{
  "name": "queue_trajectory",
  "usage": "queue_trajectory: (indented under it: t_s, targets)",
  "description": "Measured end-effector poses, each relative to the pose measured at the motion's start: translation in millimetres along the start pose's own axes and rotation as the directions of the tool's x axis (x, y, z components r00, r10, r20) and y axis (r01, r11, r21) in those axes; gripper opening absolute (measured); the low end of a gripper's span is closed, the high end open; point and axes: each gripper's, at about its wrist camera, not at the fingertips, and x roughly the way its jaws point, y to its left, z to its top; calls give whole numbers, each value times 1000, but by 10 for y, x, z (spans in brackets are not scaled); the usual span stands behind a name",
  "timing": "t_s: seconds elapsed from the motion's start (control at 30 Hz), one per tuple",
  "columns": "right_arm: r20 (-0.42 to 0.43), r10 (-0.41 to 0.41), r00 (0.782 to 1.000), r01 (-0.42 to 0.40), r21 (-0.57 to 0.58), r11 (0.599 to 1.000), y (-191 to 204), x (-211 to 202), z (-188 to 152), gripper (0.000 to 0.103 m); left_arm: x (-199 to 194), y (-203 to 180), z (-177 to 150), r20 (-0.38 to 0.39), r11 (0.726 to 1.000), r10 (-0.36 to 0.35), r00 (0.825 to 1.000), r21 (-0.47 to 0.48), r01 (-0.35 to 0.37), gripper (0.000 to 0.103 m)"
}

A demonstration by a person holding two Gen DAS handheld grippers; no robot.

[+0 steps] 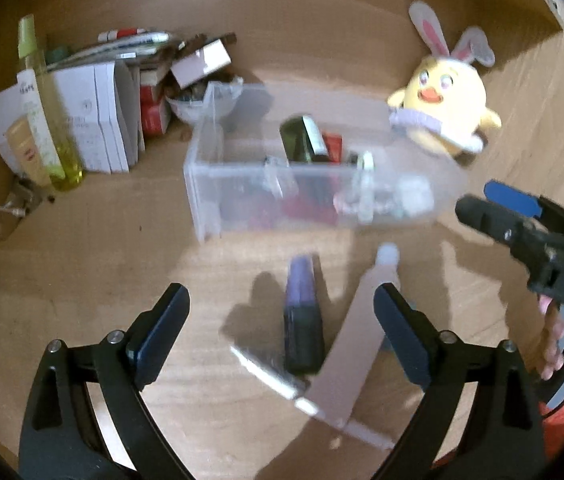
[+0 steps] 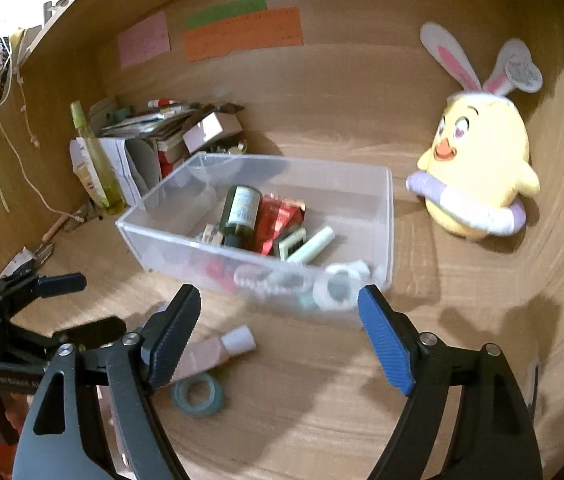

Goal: Organize objects
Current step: 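Move the left tool to the white pen while the right tool approaches the blue tape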

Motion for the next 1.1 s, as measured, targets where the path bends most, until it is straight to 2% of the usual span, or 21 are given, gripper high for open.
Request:
queue_trajectory:
  t_s: [0.27,0.57,0.73,0.8,0.87,0.93,1.1]
  targets:
    - [-59,26,998,-24,38,999,-21,6,-275,79,-66,-23,-376,-50,1000,14,999,22,-13,94]
    - [-117,53,992,-46,59,997,15,57,-475,79,41,-173,-526,-84,995,48,995,91,-40,94]
    - [-143,79,986,-77,23,997,171,107,-562,79,102,-73,-578,-99,996,59,993,69,-52,94]
    - [-164,110,980,-111,-2,994,246,150,-592,79,85,6,-602,-94,998,43,995,42,-39,94]
    - [-186,128,974,-136,-30,990,316,191,-615,79,65,47,-625,-93,998,53,994,36,-50,93]
    - [-199,126,972,-140,-57,989,373,222,-635,79,40,72,-663,-88,996,81,993,54,-77,87]
    - [-226,90,970,-114,-96,989,446,336,-673,79,-23,141,-709,-86,993,93,992,77,-86,78]
